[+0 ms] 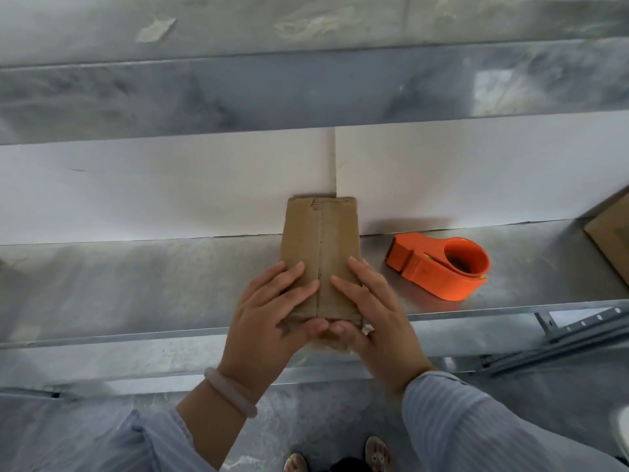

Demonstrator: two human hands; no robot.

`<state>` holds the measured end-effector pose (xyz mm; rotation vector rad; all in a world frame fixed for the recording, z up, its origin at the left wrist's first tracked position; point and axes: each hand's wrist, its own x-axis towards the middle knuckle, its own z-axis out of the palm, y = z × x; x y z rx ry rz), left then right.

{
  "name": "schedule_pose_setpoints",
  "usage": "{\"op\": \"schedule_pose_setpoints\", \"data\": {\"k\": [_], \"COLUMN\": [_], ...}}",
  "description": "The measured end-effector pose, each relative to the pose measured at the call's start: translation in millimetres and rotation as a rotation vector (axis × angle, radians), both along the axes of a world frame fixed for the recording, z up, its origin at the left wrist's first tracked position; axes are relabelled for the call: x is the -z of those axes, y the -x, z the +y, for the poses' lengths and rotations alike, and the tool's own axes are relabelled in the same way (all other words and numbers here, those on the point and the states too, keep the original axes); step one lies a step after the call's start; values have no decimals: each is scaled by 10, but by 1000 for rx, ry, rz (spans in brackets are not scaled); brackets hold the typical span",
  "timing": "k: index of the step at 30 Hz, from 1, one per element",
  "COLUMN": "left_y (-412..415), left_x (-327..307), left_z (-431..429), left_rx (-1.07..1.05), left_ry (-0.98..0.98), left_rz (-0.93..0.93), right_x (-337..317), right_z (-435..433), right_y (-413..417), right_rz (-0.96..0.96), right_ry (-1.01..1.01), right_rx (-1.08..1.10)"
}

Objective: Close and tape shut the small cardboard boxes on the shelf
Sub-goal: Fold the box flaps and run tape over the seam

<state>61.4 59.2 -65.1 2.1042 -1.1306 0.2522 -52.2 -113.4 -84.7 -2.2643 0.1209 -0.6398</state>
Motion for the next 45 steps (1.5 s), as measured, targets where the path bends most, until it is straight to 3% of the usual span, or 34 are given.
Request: {"op": "schedule_pose_setpoints", "data": {"k": [8,11,14,20,24,27,30,33,35,38,41,45], "left_y": [-159,32,217,260,301,151,-82,-283,-393,-395,-311,-370], "left_x": [128,285,367,307,259,360,373,252,140,-62,-168,-173], "left_z": [144,45,-78,-89,-96,24,187,341,418,406,268,154], "left_rx": [202,125,56,76,100,116,178,279,273,219,290,361], "left_ry": [57,238,456,482,464,354,183,73,44,50,19,34], "left_rz": [56,320,622,733,736,519,325,233,195,115,-91,-188], "right_x": [45,21,-5,-122,-162,-133,-59,25,17,-132,-234,-209], "right_z": [81,238,426,572,566,516,419,157,-51,-212,-206,-291], "right_y": [-6,-4,-28,-152,-249,-266,-220,-102,12,141,121,99], "right_rz": [-10,-8,-5,-97,-151,-156,-153,-38,38,7,35,112], "right_ry": [-101,-280,-581,-987,-1083,-1026,-764,-571,-510,-232,14,74], "right_rx": [21,89,183,364,501,511,461,275,112,86,-13,-80]}}
